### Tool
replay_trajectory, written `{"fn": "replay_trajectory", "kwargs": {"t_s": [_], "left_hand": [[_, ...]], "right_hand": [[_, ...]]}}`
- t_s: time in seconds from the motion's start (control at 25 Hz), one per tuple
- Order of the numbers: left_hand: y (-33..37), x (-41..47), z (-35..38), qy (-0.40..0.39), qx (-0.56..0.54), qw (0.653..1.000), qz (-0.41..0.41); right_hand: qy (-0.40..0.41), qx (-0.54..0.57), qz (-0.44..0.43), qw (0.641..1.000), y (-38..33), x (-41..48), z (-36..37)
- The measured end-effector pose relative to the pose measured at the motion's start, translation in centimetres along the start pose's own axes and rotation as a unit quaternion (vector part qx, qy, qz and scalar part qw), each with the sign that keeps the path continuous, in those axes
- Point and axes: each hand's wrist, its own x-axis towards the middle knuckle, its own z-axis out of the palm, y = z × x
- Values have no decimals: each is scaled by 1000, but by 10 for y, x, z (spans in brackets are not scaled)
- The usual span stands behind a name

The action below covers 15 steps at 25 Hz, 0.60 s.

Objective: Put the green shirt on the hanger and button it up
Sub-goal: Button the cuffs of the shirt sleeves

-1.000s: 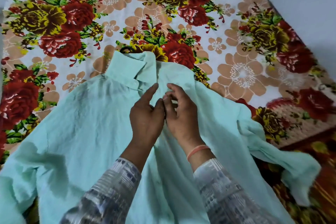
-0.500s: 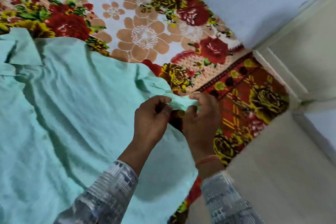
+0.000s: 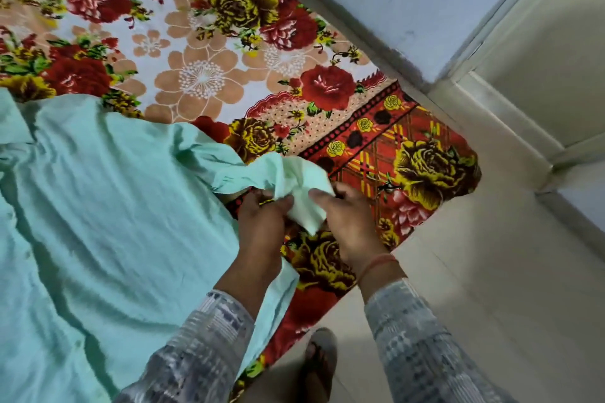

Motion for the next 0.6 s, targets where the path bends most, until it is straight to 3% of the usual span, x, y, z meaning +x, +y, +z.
{"fn": "replay_trajectory", "kwargs": {"t_s": [0.08,0.16,0.24,0.4,0.48,0.6], "left_hand": [[10,-10,5,-39,-115,992,22],[23,-22,13,-111,-159,979,58],[28,-28,26,-150,-107,979,92],[3,-12,34,-89,97,979,158],[-9,-1,30,-69,198,960,187],[-17,7,30,-39,295,924,241]], "right_hand": [[-18,189,86,978,-9,-1,-18],[-51,259,171,949,-13,-1,-31],[-86,282,238,926,-7,-2,-38],[-54,355,293,886,4,3,-45],[-36,329,261,907,6,6,-48],[26,158,133,978,14,4,-51]]}}
